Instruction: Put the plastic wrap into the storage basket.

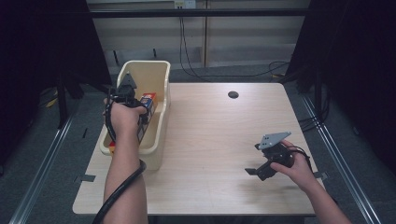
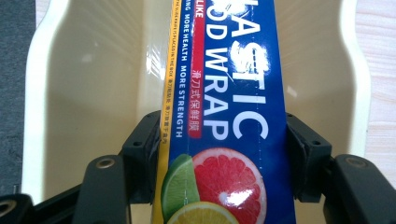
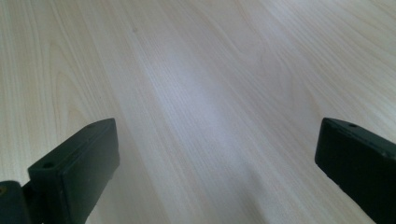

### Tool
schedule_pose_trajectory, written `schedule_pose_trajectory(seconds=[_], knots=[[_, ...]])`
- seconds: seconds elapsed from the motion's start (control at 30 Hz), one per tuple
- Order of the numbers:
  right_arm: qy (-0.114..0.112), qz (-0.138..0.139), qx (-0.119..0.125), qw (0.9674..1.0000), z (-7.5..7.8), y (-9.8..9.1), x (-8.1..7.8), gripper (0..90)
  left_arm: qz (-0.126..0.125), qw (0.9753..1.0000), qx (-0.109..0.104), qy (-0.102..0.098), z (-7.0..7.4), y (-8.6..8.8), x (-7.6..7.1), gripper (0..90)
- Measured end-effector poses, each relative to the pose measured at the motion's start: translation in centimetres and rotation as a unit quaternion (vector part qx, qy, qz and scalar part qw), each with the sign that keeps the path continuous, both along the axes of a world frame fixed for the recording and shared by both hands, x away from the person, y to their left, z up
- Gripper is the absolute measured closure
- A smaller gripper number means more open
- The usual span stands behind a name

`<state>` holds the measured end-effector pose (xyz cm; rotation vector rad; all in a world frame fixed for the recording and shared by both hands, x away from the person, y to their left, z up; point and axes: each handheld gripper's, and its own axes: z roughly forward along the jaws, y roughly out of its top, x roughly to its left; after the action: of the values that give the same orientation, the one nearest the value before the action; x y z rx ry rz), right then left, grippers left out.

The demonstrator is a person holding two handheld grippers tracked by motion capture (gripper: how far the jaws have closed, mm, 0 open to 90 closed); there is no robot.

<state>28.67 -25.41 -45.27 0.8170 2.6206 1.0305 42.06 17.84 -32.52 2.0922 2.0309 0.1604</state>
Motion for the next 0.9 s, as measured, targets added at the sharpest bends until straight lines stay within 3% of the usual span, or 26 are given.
schedule_pose_trajectory(seconds=[0.2, 0.27, 0.33, 0.43, 0.7, 0.9], knots=[[0.0, 0.0, 0.0, 1.0, 0.0, -0.1, 0.0, 0.0, 0.004, 1.0, -0.003, 0.001, -0.1, 0.0, 0.0, 38.5], [0.0, 0.0, 0.0, 1.0, 0.0, 0.0, 0.0, 0.1, 0.013, 0.9998, -0.014, -0.011, 0.3, -0.1, 0.0, 36.7], [0.0, 0.0, 0.001, 1.0, 0.0, 0.0, 0.0, 0.1, 0.0, 0.9994, -0.014, -0.031, 1.2, -0.1, 0.0, 39.9], [-0.003, -0.003, -0.001, 1.0, 0.0, 0.0, 0.0, 0.0, -0.003, 0.9994, -0.015, -0.031, 1.9, -0.2, -0.2, 40.8], [-0.001, -0.002, 0.004, 1.0, 0.1, -0.2, 0.0, 0.1, -0.01, 0.9991, -0.016, -0.037, 2.0, -0.4, -0.1, 34.8], [0.0, -0.006, 0.001, 1.0, 0.1, -0.3, 0.1, 0.1, -0.024, 0.9978, -0.027, -0.055, 2.6, -1.0, 0.0, 28.8]])
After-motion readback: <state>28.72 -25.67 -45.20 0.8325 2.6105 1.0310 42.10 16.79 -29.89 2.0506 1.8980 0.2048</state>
